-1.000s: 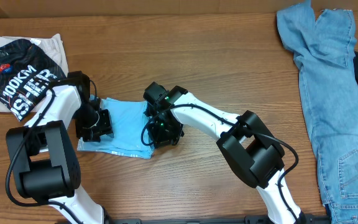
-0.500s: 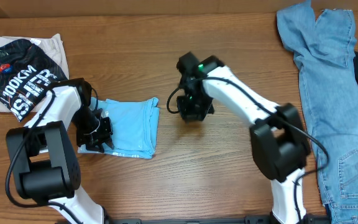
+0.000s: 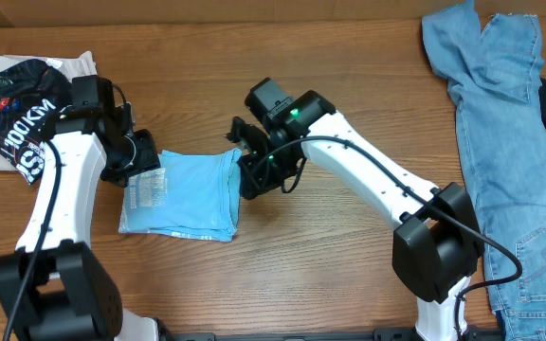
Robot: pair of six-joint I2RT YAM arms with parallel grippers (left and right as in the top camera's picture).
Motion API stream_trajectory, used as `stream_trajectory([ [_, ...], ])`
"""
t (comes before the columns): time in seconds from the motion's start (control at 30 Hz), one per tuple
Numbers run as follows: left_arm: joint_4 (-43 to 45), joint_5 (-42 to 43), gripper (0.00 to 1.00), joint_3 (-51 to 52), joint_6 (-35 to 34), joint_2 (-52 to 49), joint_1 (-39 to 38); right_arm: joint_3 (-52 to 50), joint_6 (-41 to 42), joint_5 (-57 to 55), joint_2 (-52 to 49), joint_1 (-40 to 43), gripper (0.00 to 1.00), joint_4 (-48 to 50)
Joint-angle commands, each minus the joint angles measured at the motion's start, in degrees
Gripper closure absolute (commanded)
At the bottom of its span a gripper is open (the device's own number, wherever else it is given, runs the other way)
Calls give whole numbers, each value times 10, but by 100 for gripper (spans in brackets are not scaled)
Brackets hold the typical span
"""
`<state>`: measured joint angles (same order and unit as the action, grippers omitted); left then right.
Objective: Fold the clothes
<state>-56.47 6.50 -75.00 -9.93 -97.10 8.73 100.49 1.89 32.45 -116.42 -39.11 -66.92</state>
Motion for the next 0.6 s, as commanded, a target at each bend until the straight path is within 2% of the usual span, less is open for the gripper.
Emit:
stream_trajectory([
  [0.0,5,-33,51,-2,10,-43,4,-5,4,23,1,-15,90,29],
  [0.33,-8,-42,56,-2,11,-145,4,-21,16,71,-73,-65,90,85],
  [0.57,-64,-42,58,-2,9,-150,4,-21,61,7,-146,-69,90,101],
])
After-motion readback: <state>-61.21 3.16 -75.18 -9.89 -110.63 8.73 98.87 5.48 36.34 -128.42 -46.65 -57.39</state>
